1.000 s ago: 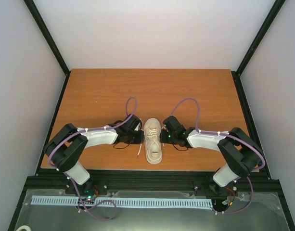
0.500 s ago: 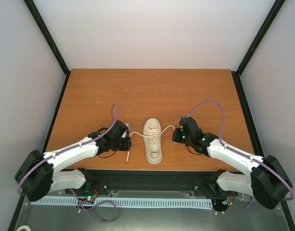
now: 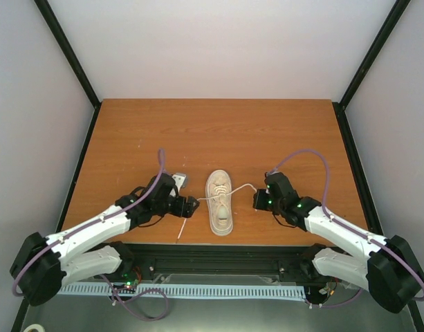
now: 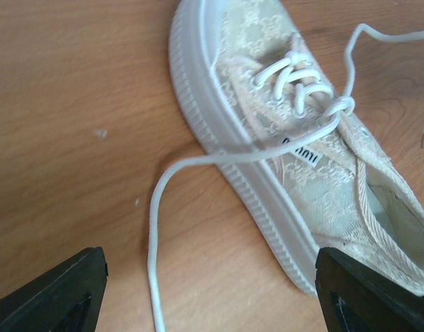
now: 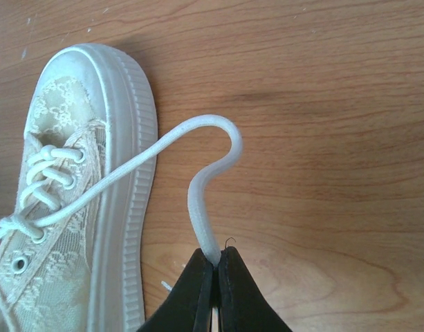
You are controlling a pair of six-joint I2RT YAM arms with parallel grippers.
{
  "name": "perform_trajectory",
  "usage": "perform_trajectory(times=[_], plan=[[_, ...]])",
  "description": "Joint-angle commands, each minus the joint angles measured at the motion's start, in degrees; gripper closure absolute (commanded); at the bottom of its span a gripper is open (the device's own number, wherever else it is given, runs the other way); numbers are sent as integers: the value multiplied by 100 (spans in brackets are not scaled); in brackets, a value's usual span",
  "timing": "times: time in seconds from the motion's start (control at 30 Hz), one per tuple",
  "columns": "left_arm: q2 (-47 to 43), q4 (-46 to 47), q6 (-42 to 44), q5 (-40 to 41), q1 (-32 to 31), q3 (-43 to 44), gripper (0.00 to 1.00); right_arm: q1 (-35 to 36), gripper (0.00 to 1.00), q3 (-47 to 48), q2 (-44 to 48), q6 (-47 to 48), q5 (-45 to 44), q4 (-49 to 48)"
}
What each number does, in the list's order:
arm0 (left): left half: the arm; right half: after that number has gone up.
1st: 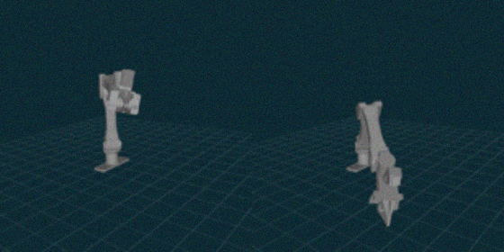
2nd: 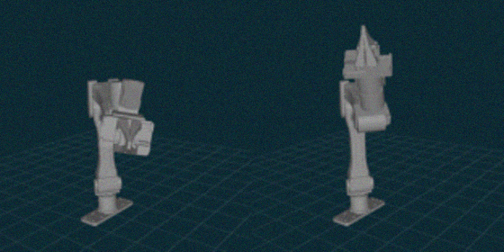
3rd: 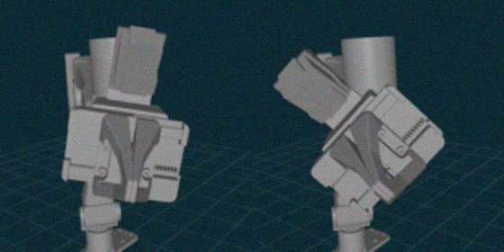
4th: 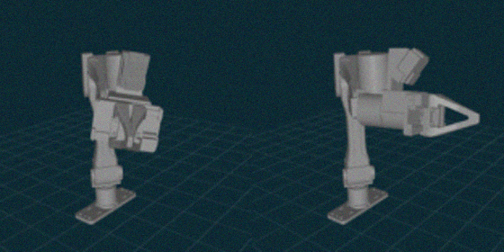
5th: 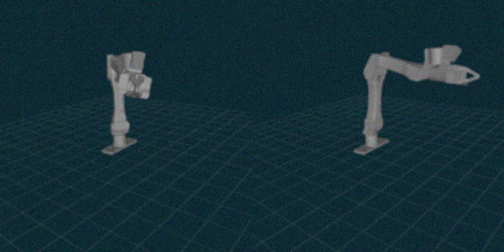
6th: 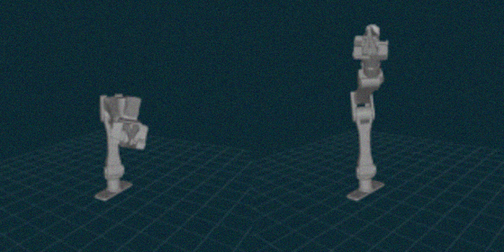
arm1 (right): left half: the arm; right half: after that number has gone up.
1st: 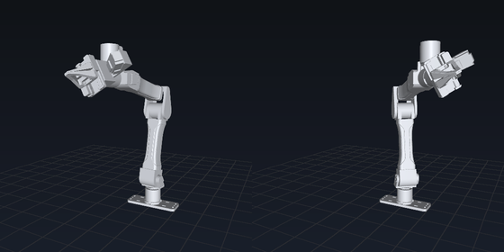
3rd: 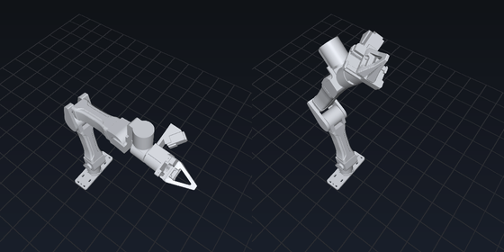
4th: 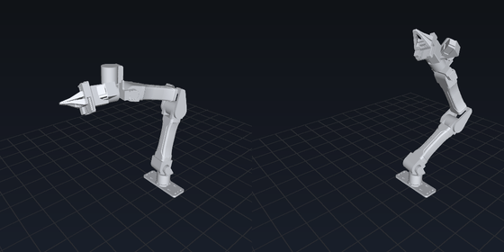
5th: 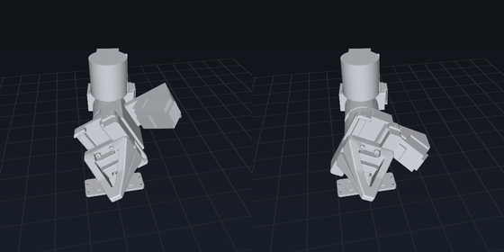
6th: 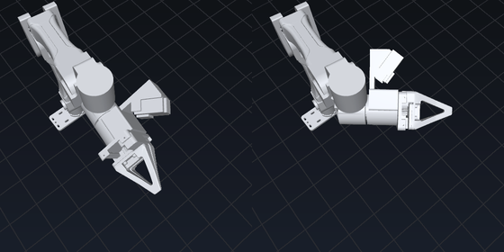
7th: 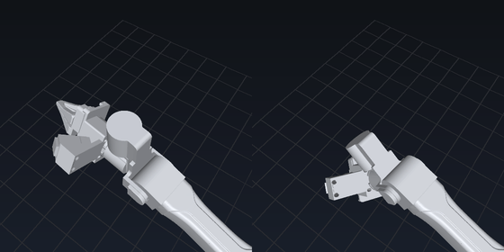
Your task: Tie the shoes
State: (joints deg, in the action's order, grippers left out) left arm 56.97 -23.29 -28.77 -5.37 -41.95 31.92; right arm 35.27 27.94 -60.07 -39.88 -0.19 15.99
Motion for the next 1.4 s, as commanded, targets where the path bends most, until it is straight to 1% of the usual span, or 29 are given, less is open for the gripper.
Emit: perform_trajectory(times=[0.0, 0.07, 0.13, 0.23, 0.3, 0.63, 0.87, 0.93, 1.03, 1.13, 1.2, 1.23, 1.27, 1.3, 1.37], plan=[[295, 1580, 1385, -299, -12, -158, 16, -110, 97, -128, 228, 157, 352, -173], [323, 2066, 1660, -444, -14, -356, 18, -148, 97, -194, 332, 149, 455, -213], [394, 2479, 1921, -551, -14, -534, 23, -185, 97, -240, 426, 131, 538, -235], [622, 2745, 2127, -553, -15, -614, 32, -195, 97, -275, 480, 111, 621, -311], [813, 2868, 2179, -582, -12, -598, 37, -204, 97, -264, 451, 106, 661, -349], [1851, 2998, 2346, -657, -38, -204, 51, -210, 97, -281, 426, 69, 743, -413], [2195, 3124, 2450, -574, -137, -27, 53, -204, 97, -297, 461, 73, 781, -421], [2270, 3150, 2491, -573, -159, 24, 54, -204, 97, -306, 461, 82, 788, -418], [2407, 3148, 2557, -679, -188, 108, 59, -204, 97, -307, 462, 95, 794, -409], [2569, 3093, 2590, -781, -214, 204, 67, -205, 97, -308, 478, 111, 773, -391], [2648, 3037, 2594, -872, -225, 260, 76, -204, 97, -307, 482, 112, 767, -377], [2660, 3024, 2582, -904, -233, 273, 83, -204, 97, -307, 484, 115, 759, -373], [2648, 3025, 2560, -913, -236, 282, 92, -208, 97, -310, 494, 118, 751, -358], [2604, 3039, 2524, -881, -254, 269, 98, -205, 97, -312, 489, 113, 734, -347], [2463, 3076, 2479, -816, -281, 210, 99, -204, 97, -301, 501, 130, 671, -263]])
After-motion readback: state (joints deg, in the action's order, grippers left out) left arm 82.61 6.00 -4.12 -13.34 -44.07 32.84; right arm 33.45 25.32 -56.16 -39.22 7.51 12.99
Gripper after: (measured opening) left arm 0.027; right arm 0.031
